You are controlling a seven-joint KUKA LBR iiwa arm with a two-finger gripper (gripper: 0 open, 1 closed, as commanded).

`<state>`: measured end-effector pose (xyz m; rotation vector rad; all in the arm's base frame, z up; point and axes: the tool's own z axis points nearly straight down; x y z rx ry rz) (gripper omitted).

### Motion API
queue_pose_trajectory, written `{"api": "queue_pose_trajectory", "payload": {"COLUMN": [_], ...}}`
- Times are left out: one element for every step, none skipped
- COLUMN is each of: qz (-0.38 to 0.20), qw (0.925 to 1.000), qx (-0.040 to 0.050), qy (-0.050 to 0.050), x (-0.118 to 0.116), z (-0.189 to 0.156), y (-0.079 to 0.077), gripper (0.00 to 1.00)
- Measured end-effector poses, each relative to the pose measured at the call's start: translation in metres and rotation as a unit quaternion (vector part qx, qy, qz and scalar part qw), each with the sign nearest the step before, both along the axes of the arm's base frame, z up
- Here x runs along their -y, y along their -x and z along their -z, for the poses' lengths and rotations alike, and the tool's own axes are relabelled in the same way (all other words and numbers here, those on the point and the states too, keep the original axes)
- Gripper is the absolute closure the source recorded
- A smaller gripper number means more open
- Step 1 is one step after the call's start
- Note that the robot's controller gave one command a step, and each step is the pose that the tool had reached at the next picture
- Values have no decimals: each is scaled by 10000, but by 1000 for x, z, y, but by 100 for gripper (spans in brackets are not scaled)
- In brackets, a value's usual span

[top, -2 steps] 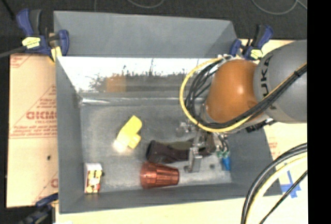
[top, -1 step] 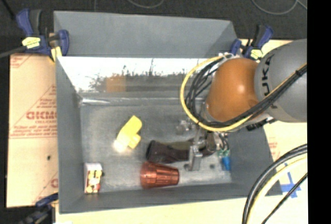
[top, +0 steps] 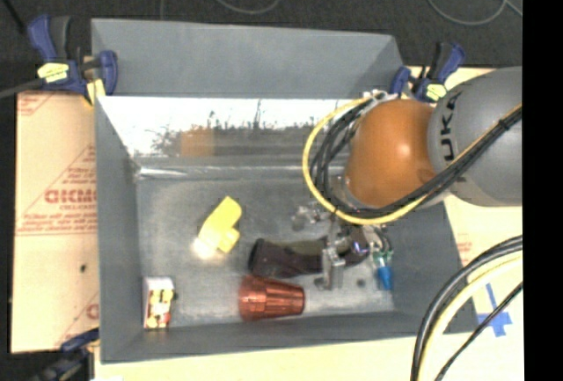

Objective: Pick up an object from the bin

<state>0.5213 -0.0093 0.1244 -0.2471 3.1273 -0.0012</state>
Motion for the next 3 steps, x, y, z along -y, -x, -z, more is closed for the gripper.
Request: {"api": "queue_pose_trajectory", "payload": {"qz": [1945, 1937, 1783], "qw": [9809, 9811, 9840], "qx": [-11, -10, 3], "qy": [-10, -8, -11], "x": [-5, -5, 0], "z": [24, 24, -109], "y": [20, 20, 27], "gripper": [100, 100, 100]}}
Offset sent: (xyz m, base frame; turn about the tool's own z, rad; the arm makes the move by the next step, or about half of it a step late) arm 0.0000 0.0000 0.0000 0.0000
